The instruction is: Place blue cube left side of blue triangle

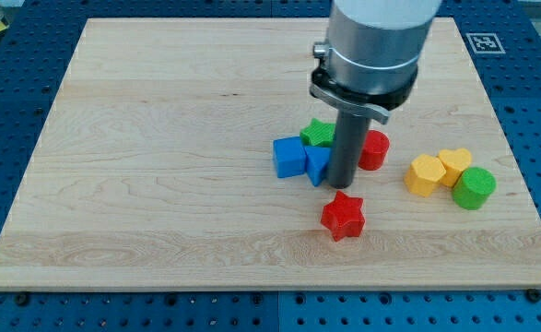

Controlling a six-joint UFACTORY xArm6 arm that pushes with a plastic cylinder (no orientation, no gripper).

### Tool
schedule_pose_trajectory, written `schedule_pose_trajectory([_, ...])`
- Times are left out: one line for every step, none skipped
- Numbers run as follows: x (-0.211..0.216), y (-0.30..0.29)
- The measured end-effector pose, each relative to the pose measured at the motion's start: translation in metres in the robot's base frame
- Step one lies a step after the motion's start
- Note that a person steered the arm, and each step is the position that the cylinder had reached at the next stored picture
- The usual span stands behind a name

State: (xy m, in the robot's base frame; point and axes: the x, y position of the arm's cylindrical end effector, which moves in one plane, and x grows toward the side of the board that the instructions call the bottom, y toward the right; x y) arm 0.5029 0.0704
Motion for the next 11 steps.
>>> schedule_pose_trajectory([-0.003,-0.016])
schedule_pose_trajectory([-0.015,-0.036])
schedule_pose_trajectory([-0.026,-0.051])
schedule_pose_trajectory([-0.027,-0.042])
schedule_pose_trajectory([-0.027,-0.016])
schedule_pose_trajectory([-0.023,-0.001])
schedule_pose_trajectory([0.027,-0.032])
schedule_pose_trajectory([0.031,-0.072])
schedule_pose_trajectory([0.004,-0.073])
schedule_pose_trajectory([-0.022,-0.075])
schedule_pose_trajectory([-0.036,-0.085])
